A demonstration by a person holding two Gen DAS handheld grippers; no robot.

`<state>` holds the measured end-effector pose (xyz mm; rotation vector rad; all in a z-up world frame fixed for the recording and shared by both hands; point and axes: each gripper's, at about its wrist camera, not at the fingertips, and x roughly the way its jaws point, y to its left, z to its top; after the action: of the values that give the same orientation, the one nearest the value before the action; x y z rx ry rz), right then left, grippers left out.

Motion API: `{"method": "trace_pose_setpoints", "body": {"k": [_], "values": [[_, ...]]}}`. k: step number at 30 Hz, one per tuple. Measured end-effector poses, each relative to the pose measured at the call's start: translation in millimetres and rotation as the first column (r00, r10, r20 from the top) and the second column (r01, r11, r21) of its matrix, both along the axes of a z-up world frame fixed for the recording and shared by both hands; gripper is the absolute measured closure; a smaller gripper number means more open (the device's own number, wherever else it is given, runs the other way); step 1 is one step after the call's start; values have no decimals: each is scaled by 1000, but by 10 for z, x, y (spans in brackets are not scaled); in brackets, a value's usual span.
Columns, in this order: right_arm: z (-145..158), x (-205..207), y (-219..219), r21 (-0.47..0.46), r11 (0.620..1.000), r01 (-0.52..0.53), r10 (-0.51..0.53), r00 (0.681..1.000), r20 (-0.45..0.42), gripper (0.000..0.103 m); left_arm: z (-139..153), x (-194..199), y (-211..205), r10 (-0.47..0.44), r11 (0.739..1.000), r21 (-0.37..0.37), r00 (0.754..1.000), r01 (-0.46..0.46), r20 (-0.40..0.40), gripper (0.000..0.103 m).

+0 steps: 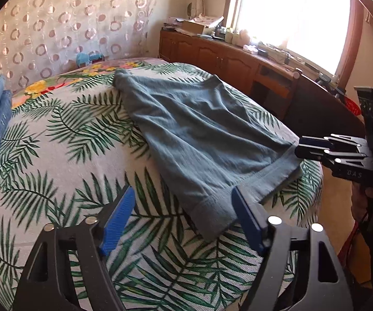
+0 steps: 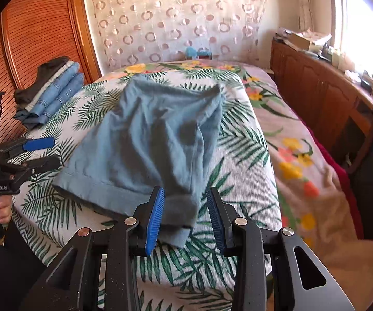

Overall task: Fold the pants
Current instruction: 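Close the left tool on the shorts' hem while the right tool holds the edge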

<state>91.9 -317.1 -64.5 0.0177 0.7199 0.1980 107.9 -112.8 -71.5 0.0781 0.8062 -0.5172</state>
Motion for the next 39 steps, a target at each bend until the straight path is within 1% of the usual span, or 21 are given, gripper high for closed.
{"method": "trace_pose_setpoints", "body": {"k": [1, 3, 6, 7, 8, 10, 12, 13, 15, 17, 20, 25, 31, 34, 36, 37, 39], "values": [[-14, 1, -17, 9, 1000, 2, -2, 1000, -5, 67, -15, -5, -22, -4, 1000, 6, 1000, 4, -4, 33], [-34, -2, -44, 42, 999, -2, 3, 1000, -16, 67, -35, -24, -45, -14, 1000, 5, 1000, 14, -9, 40], [-41, -5, -44, 42, 999, 3, -2, 1000, -22, 67, -71, -49, -77, -30, 1000, 3, 999, 30, -21, 43], [-45, -13, -43, 46, 999, 1, 0, 1000, -25, 67, -85, -62, -85, -32, 999, 2, 999, 32, -25, 44], [-47, -13, -41, 48, 999, 1, 1, 1000, -28, 67, -98, -70, -89, -40, 999, -2, 999, 40, -29, 49], [-51, -6, -29, 51, 999, -8, 10, 999, -34, 77, -128, -85, -113, -57, 998, -2, 998, 57, -40, 50], [-61, -3, -23, 63, 998, -24, 27, 999, -42, 83, -147, -107, -134, -72, 997, -1, 996, 72, -48, 58], [-51, -11, -25, 59, 998, -19, 21, 999, -35, 88, -152, -114, -137, -77, 997, -2, 996, 77, -49, 60], [-23, -42, -38, 65, 998, -21, 23, 1000, -22, 92, -148, -118, -139, -83, 997, -5, 995, 82, -47, 68], [15, -82, -48, 75, 997, -27, 28, 1000, -7, 94, -137, -110, -127, -81, 997, -14, 996, 80, -45, 72], [47, -158, -18, 63, 997, -39, 39, 999, 6, 94, -104, -121, -105, -81, 996, -31, 996, 80, -37, 76], [43, -245, 49, 37, 997, -62, 62, 998, -3, 94, -29, -145, -37, -74, 996, -51, 997, 73, -24, 77], [-63, -219, 16, 36, 999, -36, 37, 999, -34, 94, -68, -110, 12, -60, 997, -57, 997, 57, -46, 77], [-23, -205, 74, 8, 999, -36, 36, 999, -18, 94, -51, -101, 32, -47, 997, -62, 998, 43, -51, 74], [19, -202, 116, -13, 999, -32, 32, 999, -2, 87, 1, -109, 45, -38, 997, -64, 999, 36, -33, 74], [35, -204, 120, -13, 999, -32, 32, 999, 3, 87, 28, -112, 50, -30, 998, -63, 999, 29, -22, 73], [68, -201, 107, -5, 1000, -25, 25, 1000, 16, 86, 78, -110, 69, -11, 998, -63, 1000, 10, -6, 65]]}}
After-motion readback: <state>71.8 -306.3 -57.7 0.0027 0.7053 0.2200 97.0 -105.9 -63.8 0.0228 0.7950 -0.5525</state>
